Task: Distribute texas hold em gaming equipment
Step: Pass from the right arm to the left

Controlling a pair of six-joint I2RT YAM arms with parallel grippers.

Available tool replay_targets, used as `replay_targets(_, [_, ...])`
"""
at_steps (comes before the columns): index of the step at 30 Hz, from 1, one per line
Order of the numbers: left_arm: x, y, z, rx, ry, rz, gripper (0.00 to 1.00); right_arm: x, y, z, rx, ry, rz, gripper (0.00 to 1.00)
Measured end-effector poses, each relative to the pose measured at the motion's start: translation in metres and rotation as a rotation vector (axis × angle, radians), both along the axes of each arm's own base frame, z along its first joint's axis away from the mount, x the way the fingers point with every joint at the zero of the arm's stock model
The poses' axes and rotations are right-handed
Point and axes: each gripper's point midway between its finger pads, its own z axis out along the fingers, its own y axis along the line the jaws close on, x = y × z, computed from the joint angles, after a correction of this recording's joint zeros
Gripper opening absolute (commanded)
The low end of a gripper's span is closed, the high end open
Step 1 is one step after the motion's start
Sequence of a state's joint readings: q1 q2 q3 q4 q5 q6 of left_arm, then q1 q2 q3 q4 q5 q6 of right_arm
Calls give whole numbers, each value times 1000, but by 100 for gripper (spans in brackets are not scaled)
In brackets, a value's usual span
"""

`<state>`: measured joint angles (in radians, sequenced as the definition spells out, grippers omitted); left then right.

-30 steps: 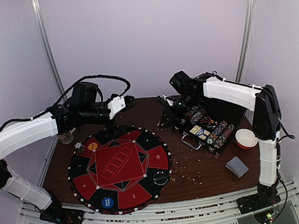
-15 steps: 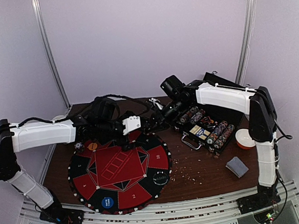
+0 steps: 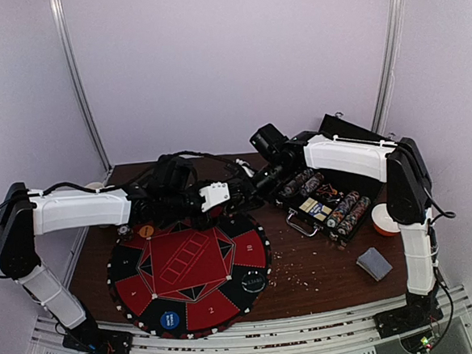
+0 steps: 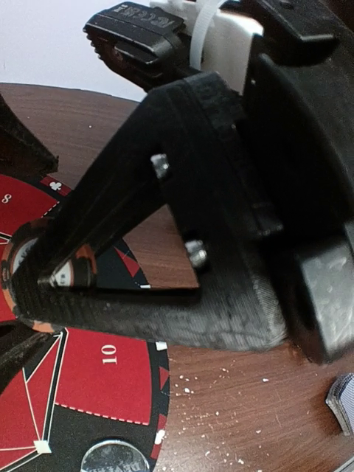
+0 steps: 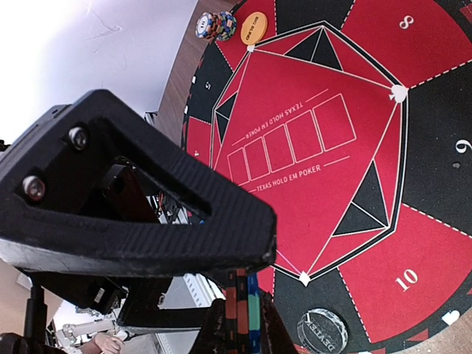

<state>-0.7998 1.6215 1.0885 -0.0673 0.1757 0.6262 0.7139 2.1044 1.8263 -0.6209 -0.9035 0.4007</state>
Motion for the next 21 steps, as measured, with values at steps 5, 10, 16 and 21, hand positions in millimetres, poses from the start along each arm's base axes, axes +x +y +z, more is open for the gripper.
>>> replay_targets(5, [1, -2, 0, -7, 6, 3, 62, 1, 1, 1, 4, -4, 0, 0])
replay_targets(10, [1, -4, -2, -9, 16, 0, 51, 2, 2, 2, 10, -4, 1, 0])
replay_targets(16, [0, -5, -1, -13, 23, -11, 17, 5, 4, 6, 30, 3, -9, 0])
replay_targets(21, [-1, -5, -2, -13, 30, -12, 0, 5, 4, 5, 32, 15, -9, 0])
